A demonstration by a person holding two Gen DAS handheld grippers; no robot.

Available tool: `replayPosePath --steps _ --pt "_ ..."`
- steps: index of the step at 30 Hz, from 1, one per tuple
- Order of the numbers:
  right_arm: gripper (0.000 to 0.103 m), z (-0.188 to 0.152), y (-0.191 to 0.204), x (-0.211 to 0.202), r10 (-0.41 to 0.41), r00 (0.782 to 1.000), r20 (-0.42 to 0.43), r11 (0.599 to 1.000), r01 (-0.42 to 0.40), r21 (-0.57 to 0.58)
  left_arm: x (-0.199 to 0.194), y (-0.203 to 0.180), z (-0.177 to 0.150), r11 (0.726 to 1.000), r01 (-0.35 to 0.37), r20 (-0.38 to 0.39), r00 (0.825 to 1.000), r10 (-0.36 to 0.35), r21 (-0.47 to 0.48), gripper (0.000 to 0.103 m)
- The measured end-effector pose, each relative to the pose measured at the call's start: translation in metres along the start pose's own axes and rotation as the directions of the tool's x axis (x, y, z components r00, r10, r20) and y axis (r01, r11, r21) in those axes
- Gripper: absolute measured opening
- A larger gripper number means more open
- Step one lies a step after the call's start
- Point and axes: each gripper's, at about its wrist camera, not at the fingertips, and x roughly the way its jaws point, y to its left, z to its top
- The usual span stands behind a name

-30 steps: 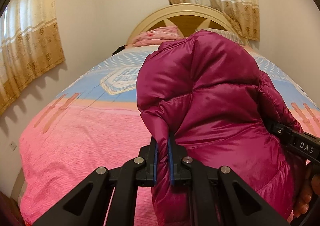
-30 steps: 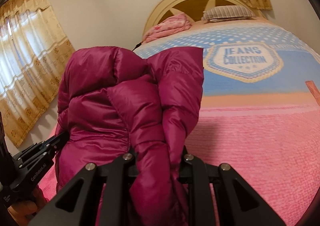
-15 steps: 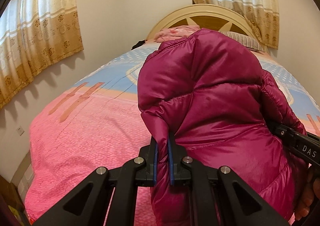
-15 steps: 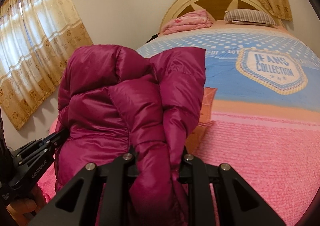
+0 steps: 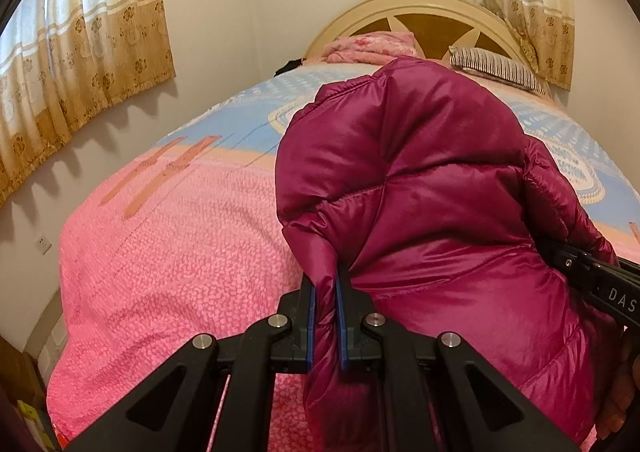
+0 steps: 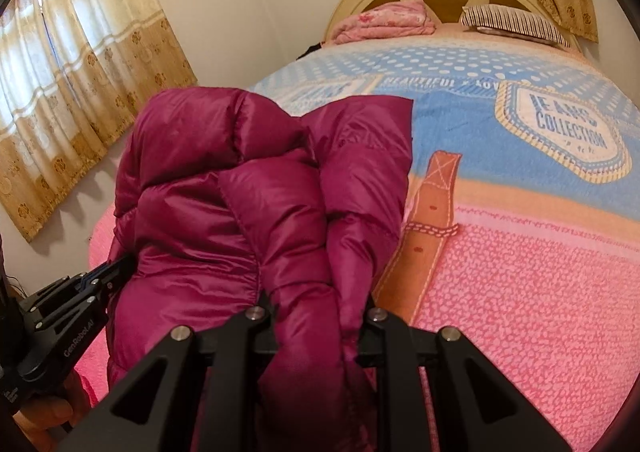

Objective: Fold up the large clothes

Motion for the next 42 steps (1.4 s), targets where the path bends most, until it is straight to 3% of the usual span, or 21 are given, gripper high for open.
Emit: replayPosePath --steps 11,32,34,38,40,42 --pt "0.020 -0.009 -0.001 0.027 -0.040 0.998 -0.045 0.999 0.039 -0.012 0.034 0.000 -0.011 1.000 -0.010 -0.052 0.999 0.010 0.005 0.008" --pt "0.023 -0.010 0.001 0.044 -0.059 0.996 -0.074 0.998 0.058 -0.018 0.050 -0.014 -0.017 0.998 -0.058 -0.059 0.996 0.060 0.030 0.013" --pt "0.027 -0.008 0.002 0.045 -0.074 0.994 -0.079 0.997 0.072 -0.026 0.049 -0.012 -0.016 0.997 -0.070 -0.060 0.996 0.071 0.030 0.018" --pt "0.048 -0.004 0.012 0.030 -0.123 0.991 -0.056 0.991 0.121 -0.053 0.021 0.000 -0.010 0.992 -0.124 -0.045 0.991 0.123 -0.024 0.029" --pt "0.062 -0.001 0.018 0.009 -0.119 0.993 -0.013 0.992 0.118 -0.049 -0.002 0.007 -0.006 0.989 -0.140 -0.004 0.990 0.140 -0.048 0.058" --pt "0.074 0.000 0.026 -0.012 -0.120 0.992 0.040 0.990 0.123 -0.069 -0.039 0.015 -0.002 0.988 -0.139 0.081 0.986 0.145 -0.073 0.070"
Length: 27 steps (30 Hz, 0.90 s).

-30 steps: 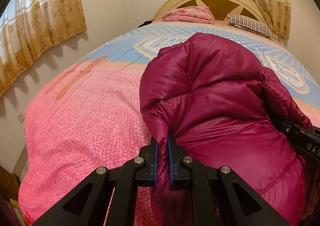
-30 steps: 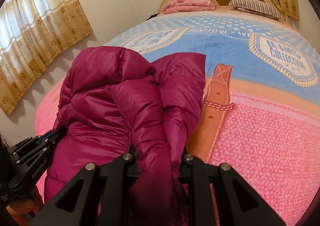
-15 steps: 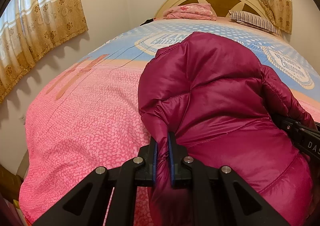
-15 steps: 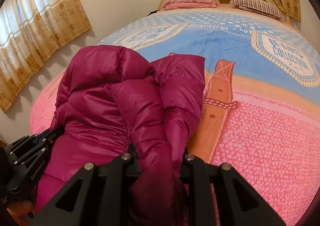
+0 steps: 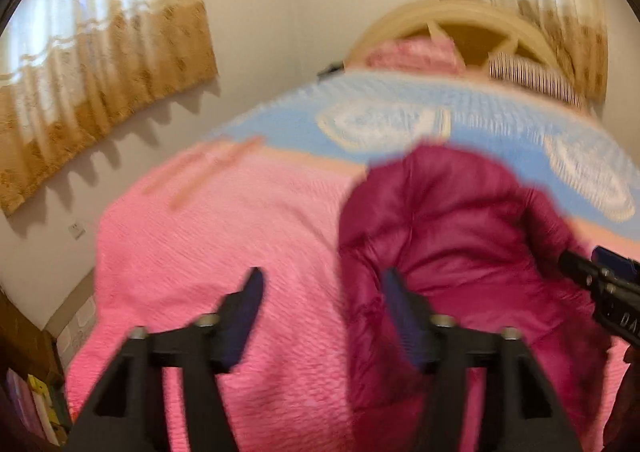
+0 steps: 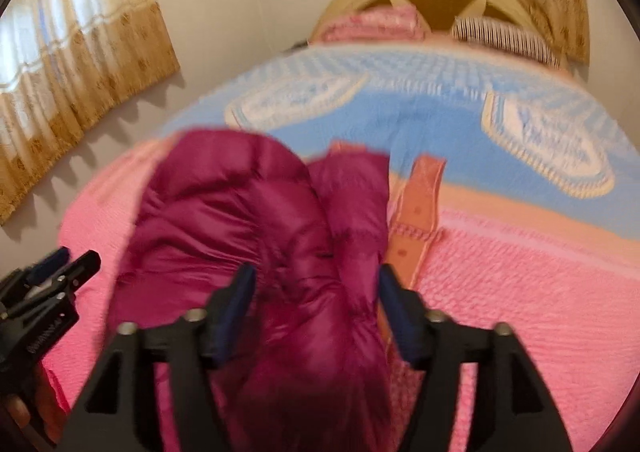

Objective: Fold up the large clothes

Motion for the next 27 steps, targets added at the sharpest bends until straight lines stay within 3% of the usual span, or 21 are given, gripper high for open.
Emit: replayPosePath --steps 7,12,19,27 --pt "0.082 -0.005 0.020 -0.083 -0.011 0.992 0.126 0.999 0.018 -0.049 -0.089 0.022 0.004 0.999 0.035 0.137 0.990 -0.034 -0.006 0.076" --pt "0.083 -0.010 0.028 -0.119 -0.009 0.983 0.185 0.998 0.020 -0.058 -0.131 0.036 0.006 0.998 0.064 0.202 0.977 -0.061 -0.010 0.078" --pt "0.088 -0.012 0.046 -0.145 -0.010 0.969 0.247 0.995 0.035 -0.096 -0.150 0.041 0.001 0.996 0.082 0.221 0.972 -0.076 -0.019 0.079" --pt "0.088 -0.016 0.051 -0.149 -0.012 0.965 0.260 0.993 0.041 -0.108 -0.156 0.043 0.002 0.995 0.092 0.233 0.969 -0.083 -0.024 0.080"
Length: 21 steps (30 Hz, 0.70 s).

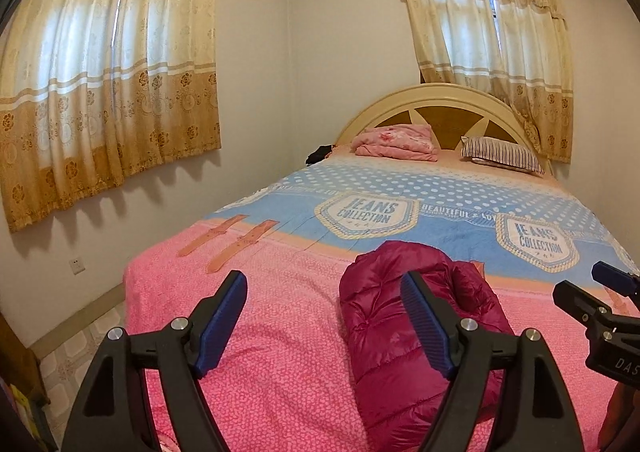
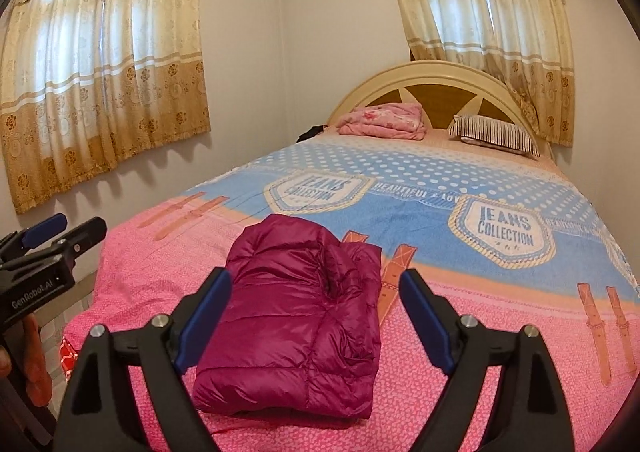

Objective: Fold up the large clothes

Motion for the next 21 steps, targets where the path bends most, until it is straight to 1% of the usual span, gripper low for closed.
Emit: replayPosePath --steps 21 --pt "0.091 -0.004 -0.004 -0.013 0.000 1.000 0.013 1.000 0.000 -0.004 0.002 -0.003 -0.002 1.000 0.012 -0.010 1.000 -0.012 0.007 0.080"
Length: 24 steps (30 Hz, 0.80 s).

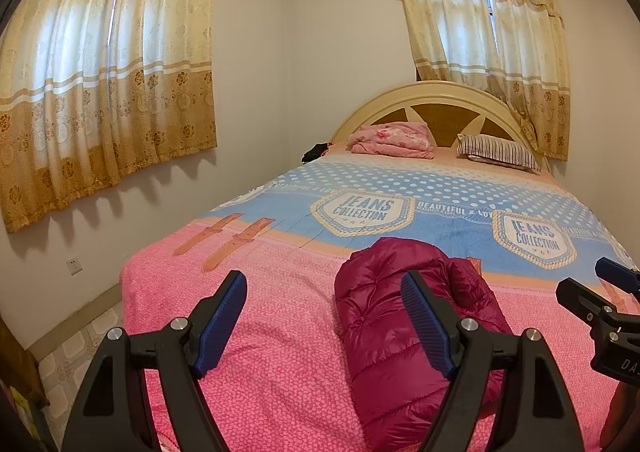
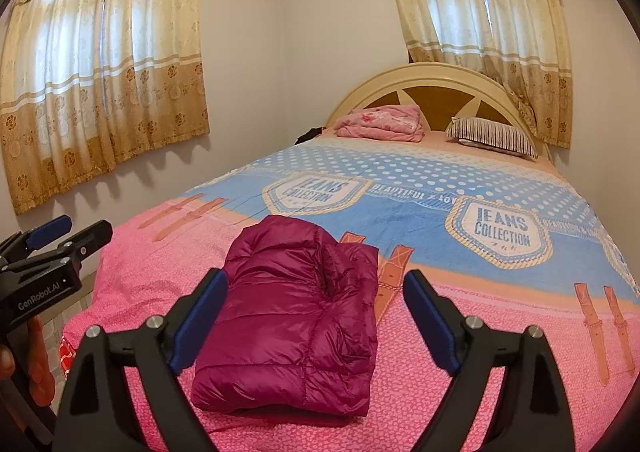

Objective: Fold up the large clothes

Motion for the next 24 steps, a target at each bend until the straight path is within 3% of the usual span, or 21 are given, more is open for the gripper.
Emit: replayPosePath --steps 24 --pt "0.092 -0.0002 -0.0007 -0.0001 0.001 1.000 -0.003 1.000 -0.001 0.001 0.0048 -0.0015 -0.0035 1.000 0.001 -0.017 1.000 -0.001 0.003 0.080"
